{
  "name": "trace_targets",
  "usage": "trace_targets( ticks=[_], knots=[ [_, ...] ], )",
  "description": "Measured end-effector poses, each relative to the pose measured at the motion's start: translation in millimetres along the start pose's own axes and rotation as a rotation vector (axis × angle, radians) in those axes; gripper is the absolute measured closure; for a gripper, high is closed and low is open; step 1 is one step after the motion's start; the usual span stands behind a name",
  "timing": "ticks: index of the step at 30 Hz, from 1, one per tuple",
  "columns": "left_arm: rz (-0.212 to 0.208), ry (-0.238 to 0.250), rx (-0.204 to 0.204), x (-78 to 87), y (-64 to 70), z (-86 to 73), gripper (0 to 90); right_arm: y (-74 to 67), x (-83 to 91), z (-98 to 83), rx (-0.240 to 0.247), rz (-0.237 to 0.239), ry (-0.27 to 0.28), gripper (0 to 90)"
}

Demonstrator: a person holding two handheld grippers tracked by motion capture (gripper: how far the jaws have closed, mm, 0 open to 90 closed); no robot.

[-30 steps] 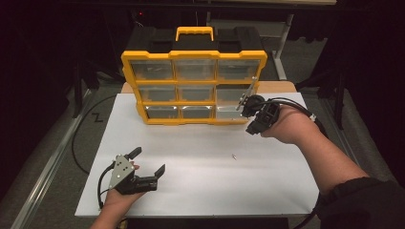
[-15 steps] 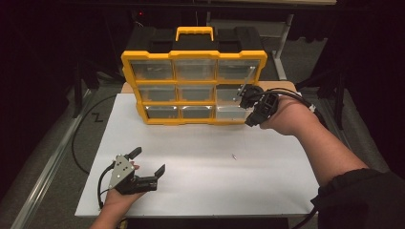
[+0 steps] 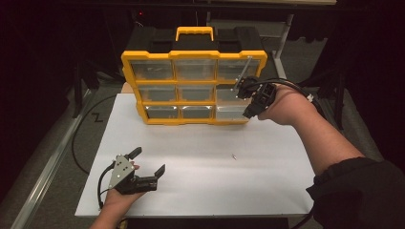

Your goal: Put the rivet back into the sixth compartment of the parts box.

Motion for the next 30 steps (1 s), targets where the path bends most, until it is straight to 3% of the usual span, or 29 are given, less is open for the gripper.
trace_targets(
  ticks=[30],
  knots=[
    [-0.003,0.000,0.005,0.3,-0.8,0.1,1.8,16.6,1.6,24.5,0.009,-0.016,0.003,84.5]
  ],
)
Point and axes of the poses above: each handheld gripper's, and its own axes: x roughly backward along the jaws, z roughly out of its top, y roughly to its right, the point moved 3 cm from there along -x, roughly forward along the jaws, and after that the axes turned 3 degrees about x, right-handed, at the moved point
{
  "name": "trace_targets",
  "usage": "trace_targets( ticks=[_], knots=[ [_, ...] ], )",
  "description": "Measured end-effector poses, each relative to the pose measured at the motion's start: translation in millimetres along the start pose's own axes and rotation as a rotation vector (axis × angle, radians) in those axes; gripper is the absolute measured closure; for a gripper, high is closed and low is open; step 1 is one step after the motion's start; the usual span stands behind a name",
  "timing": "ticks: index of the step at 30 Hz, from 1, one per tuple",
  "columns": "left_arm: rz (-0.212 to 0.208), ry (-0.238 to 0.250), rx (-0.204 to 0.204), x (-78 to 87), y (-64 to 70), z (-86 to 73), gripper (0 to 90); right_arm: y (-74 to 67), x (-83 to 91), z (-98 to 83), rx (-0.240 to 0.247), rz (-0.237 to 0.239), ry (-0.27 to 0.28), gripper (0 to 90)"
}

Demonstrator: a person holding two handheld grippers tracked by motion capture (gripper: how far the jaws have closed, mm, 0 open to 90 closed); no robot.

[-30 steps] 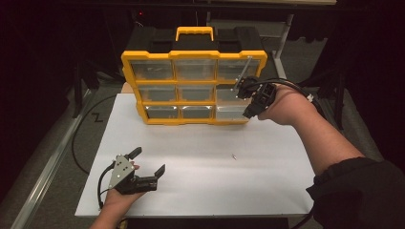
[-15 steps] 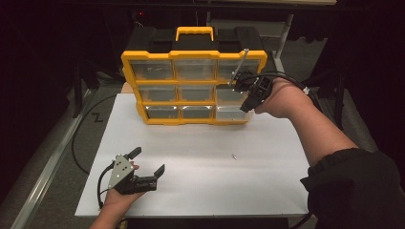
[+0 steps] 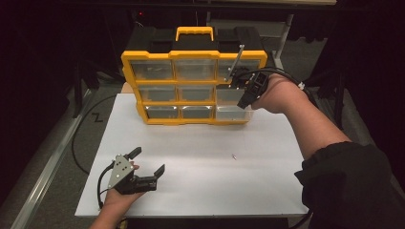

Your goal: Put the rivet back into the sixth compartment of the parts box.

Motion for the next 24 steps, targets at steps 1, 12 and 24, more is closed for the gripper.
trace_targets(
  ticks=[1,12,24],
  knots=[
    [-0.001,0.000,0.001,0.1,0.0,0.1,1.8,0.3,-0.1,0.4,-0.001,0.000,-0.004,84.5],
    [-0.001,0.001,0.001,0.1,0.2,0.0,1.9,4.0,-1.0,6.4,0.003,-0.002,0.007,84.5],
    [-0.004,0.001,0.001,0.2,0.4,0.1,2.0,7.7,-4.6,14.7,0.012,-0.003,0.008,84.5]
  ],
)
Point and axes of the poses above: each handheld gripper's, and its own axes: x roughly backward along the jaws, z roughly out of its top, y roughly to its right, the point moved 3 cm from there along -x, roughly forward along the jaws, and after that the axes turned 3 degrees about x, right-handed, at the moved point
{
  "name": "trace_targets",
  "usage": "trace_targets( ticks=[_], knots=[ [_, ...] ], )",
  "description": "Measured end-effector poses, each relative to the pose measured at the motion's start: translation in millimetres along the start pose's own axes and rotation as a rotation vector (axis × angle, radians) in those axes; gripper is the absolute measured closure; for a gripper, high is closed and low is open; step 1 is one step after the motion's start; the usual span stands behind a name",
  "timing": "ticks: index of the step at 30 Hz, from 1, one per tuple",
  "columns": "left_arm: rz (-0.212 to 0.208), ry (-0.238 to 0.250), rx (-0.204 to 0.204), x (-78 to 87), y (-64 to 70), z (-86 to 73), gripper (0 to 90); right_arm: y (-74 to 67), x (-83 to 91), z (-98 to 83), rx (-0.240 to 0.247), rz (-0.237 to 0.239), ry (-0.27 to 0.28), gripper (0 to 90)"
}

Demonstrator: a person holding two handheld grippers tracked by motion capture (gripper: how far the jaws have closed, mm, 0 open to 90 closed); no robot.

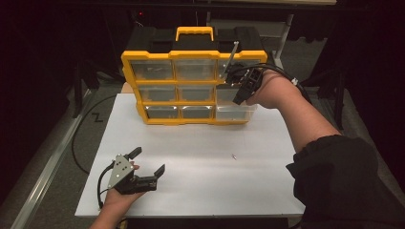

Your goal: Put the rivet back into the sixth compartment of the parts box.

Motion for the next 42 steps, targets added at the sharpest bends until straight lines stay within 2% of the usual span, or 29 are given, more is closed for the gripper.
trace_targets(
  ticks=[11,24,27,30,42],
  knots=[
    [-0.004,0.003,0.000,0.0,0.4,0.2,2.0,3.6,-3.9,6.5,-0.006,-0.006,0.005,84.4],
    [-0.006,0.002,0.001,0.1,0.2,0.2,2.2,8.2,-8.0,5.3,-0.018,-0.009,-0.006,83.3],
    [-0.007,0.003,0.002,0.0,0.2,0.2,2.3,9.2,-6.5,3.7,-0.030,0.003,-0.002,69.2],
    [-0.007,0.002,0.000,-0.1,0.1,0.2,2.3,9.7,-2.4,1.3,-0.033,0.015,0.011,61.3],
    [-0.008,0.003,-0.005,0.2,0.4,0.3,2.3,-5.4,4.8,-6.6,-0.026,0.002,0.032,51.4]
  ],
)
Point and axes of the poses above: each handheld gripper's, and its own axes: x roughly backward along the jaws, z roughly out of its top, y roughly to its right, the point moved 3 cm from there along -x, roughly forward along the jaws, and after that the axes turned 3 degrees about x, right-handed, at the moved point
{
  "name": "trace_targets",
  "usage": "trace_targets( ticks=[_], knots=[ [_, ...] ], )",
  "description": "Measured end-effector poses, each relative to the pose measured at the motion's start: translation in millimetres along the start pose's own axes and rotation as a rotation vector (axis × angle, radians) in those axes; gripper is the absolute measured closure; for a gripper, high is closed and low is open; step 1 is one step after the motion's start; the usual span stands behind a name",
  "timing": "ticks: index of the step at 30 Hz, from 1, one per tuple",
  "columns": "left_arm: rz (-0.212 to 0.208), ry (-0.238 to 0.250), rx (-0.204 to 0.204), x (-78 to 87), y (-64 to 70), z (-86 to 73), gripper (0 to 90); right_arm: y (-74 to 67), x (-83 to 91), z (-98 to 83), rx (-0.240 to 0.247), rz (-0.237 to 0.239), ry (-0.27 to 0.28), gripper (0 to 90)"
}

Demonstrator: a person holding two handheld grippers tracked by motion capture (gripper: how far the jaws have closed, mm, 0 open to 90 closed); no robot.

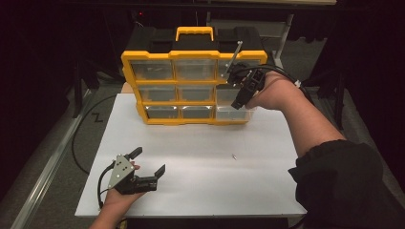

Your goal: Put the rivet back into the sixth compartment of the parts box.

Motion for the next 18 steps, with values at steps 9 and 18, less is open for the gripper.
trace_targets(
  ticks=[9,18],
  knots=[
    [0.002,0.000,-0.002,0.5,-0.3,0.2,2.3,-11.6,-2.3,-10.9,-0.006,-0.016,0.009,41.4],
    [0.011,0.006,0.002,1.9,-2.7,0.8,2.3,-26.2,-3.5,-22.7,-0.002,-0.032,0.000,31.8]
  ],
)
Point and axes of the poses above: each handheld gripper's, and its own axes: x roughly backward along the jaws, z roughly out of its top, y roughly to its right, the point moved 3 cm from there along -x, roughly forward along the jaws, and after that the axes turned 3 degrees about x, right-handed, at the moved point
